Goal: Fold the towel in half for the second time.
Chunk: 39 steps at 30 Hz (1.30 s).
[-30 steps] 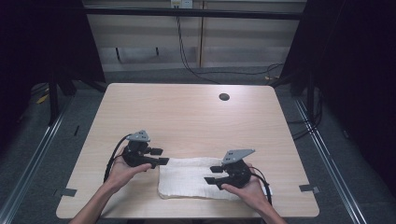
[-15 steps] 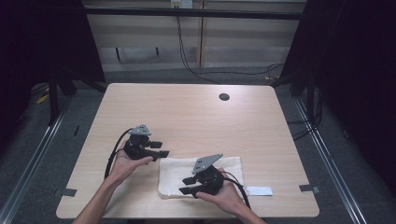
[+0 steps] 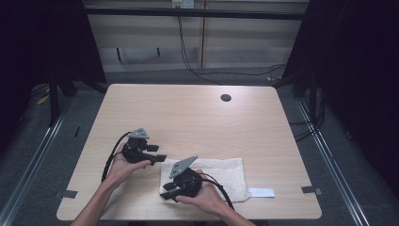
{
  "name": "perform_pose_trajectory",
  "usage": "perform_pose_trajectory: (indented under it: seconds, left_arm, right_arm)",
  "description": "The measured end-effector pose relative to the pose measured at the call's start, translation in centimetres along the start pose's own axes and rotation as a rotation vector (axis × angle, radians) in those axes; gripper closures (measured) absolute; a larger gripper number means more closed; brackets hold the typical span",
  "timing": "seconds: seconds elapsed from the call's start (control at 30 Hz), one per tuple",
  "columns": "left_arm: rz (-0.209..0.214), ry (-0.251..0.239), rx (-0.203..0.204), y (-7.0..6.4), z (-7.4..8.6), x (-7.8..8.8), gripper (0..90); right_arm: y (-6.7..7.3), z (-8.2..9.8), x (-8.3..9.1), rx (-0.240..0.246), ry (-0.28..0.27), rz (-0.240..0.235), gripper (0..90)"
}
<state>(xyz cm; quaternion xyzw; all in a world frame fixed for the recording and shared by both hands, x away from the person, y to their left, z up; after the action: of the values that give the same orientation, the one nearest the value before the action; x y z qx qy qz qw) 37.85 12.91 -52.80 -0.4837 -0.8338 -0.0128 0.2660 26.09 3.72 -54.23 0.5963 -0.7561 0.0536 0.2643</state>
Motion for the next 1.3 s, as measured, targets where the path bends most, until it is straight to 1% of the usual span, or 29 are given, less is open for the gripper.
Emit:
perform_pose_trajectory:
  seconds: [0.03, 0.1, 0.17, 0.2, 0.23, 0.3, 0.33, 0.37, 0.4, 0.47, 0.5, 0.53, 0.57, 0.6, 0.67, 0.73, 0.8, 0.83, 0.9, 0.93, 1.0, 1.03, 1.07, 1.1, 1.13, 1.17, 1.2, 1.23, 1.3]
  left_arm:
    - [-0.001, -0.005, 0.003, 0.0, -0.1, 0.0, 38.1]
    - [0.002, -0.006, 0.007, 0.0, 0.0, -0.1, 38.1]
    - [0.003, 0.001, 0.013, 0.0, 0.1, -0.2, 38.0]
    - [0.000, 0.006, 0.009, 0.0, 0.1, -0.3, 36.6]
    - [-0.021, 0.010, -0.006, 0.2, 0.2, -0.4, 35.8]
    - [-0.021, 0.010, -0.008, 0.3, 0.3, -0.4, 34.9]
    - [-0.021, 0.010, -0.008, 0.3, 0.3, -0.4, 35.2]
    - [-0.020, 0.010, -0.010, 0.3, 0.4, -0.5, 35.3]
    - [-0.019, 0.019, -0.013, 0.3, 0.5, -0.6, 35.2]
    - [-0.024, 0.023, -0.014, 0.4, 0.6, -0.6, 33.1]
    - [-0.030, 0.021, -0.006, 0.5, 0.7, -0.7, 33.4]
    - [-0.030, 0.021, -0.006, 0.5, 0.7, -0.7, 32.8]
    - [-0.033, 0.021, 0.004, 0.7, 0.7, -0.7, 31.8]
    - [-0.033, 0.021, 0.004, 0.7, 0.7, -0.7, 32.4]
    - [-0.031, 0.017, 0.013, 0.7, 0.7, -0.6, 33.0]
    - [-0.050, 0.008, 0.019, 0.8, 0.6, -0.5, 32.6]
    - [-0.058, 0.000, 0.024, 1.0, 0.6, -0.4, 31.2]
    - [-0.056, -0.001, 0.030, 1.0, 0.5, -0.3, 31.9]
    - [-0.056, -0.004, 0.028, 1.1, 0.5, -0.2, 35.8]
    - [-0.043, -0.004, 0.023, 1.0, 0.6, -0.2, 38.9]
    - [-0.049, -0.003, 0.016, 1.0, 0.6, -0.2, 40.5]
    - [-0.042, -0.008, 0.005, 0.8, 0.7, -0.3, 43.3]
    - [-0.028, 0.001, 0.000, 0.7, 0.9, -0.6, 43.6]
    - [-0.017, 0.024, -0.011, 0.5, 1.2, -0.8, 44.3]
    - [-0.017, 0.024, -0.011, 0.5, 1.2, -0.8, 46.0]
    - [0.007, 0.050, -0.013, 0.1, 1.7, -1.3, 46.1]
    - [0.007, 0.050, -0.013, 0.1, 1.7, -1.3, 46.3]
    - [0.027, 0.076, -0.025, -0.1, 2.1, -1.7, 47.6]
    - [0.025, 0.083, -0.033, -0.1, 2.1, -1.7, 48.7]
  right_arm:
    - [0.2, 0.3, -0.1, 0.013, 0.009, -0.005, 61.5]
    - [0.2, 0.4, -0.1, 0.008, 0.012, -0.002, 60.4]
    - [0.0, 0.3, -0.2, 0.008, -0.003, 0.011, 59.2]
    - [-0.1, 0.2, -0.3, 0.024, -0.011, 0.019, 57.5]
    - [-0.1, 0.3, -0.4, 0.033, -0.013, 0.025, 56.6]
    - [0.0, 0.4, -0.7, 0.054, -0.005, 0.039, 56.5]
    - [0.0, 0.4, -0.7, 0.054, -0.005, 0.039, 56.5]
    - [0.2, 0.5, -0.8, 0.067, 0.000, 0.029, 56.8]
    - [0.3, 0.5, -0.9, 0.072, 0.001, 0.023, 57.2]
    - [0.4, 0.6, -1.0, 0.078, 0.005, 0.019, 57.7]
    - [0.5, 0.9, -1.3, 0.086, 0.017, 0.029, 59.8]
    - [0.5, 0.9, -1.3, 0.086, 0.017, 0.029, 59.8]
    - [0.4, 0.9, -1.4, 0.109, 0.011, 0.037, 63.1]
    - [0.4, 0.9, -1.4, 0.109, 0.011, 0.037, 63.1]
    - [0.3, 1.0, -1.3, 0.137, -0.002, 0.061, 70.2]
    - [0.3, 1.0, -1.3, 0.153, -0.001, 0.067, 73.3]
    - [0.1, 1.0, -1.3, 0.153, 0.000, 0.071, 78.4]
    - [0.0, 1.0, -1.2, 0.141, 0.002, 0.071, 80.5]
    - [-0.2, 0.9, -1.2, 0.129, 0.010, 0.066, 83.1]
    - [-0.2, 0.9, -1.2, 0.120, 0.010, 0.063, 83.6]
    - [-0.3, 0.9, -1.1, 0.112, 0.006, 0.067, 83.7]
    - [-0.3, 0.9, -1.1, 0.106, 0.003, 0.067, 83.8]
    - [-0.3, 0.9, -1.1, 0.099, 0.005, 0.068, 83.8]
    - [-0.3, 0.9, -1.1, 0.099, 0.006, 0.069, 83.8]
    - [-0.3, 0.9, -1.1, 0.097, 0.006, 0.070, 83.8]
    - [-0.3, 0.9, -1.1, 0.087, 0.006, 0.070, 83.8]
    - [-0.3, 0.9, -1.1, 0.087, 0.006, 0.070, 83.8]
    - [-0.3, 0.9, -1.1, 0.081, 0.006, 0.066, 83.8]
    - [-0.4, 0.9, -1.1, 0.084, 0.005, 0.067, 83.7]
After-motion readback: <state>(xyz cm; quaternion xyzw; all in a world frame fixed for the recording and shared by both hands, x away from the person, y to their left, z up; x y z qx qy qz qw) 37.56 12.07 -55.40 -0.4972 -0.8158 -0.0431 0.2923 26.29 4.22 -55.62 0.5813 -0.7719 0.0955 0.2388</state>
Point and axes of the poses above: each handheld gripper's, and its own axes: x roughly backward along the jaws, z roughly out of its underside, y roughly to its left, the point moved 8 cm from there along -x, roughly forward along the jaws, and after that the axes turned 14 degrees about -y, right-handed, at the moved point
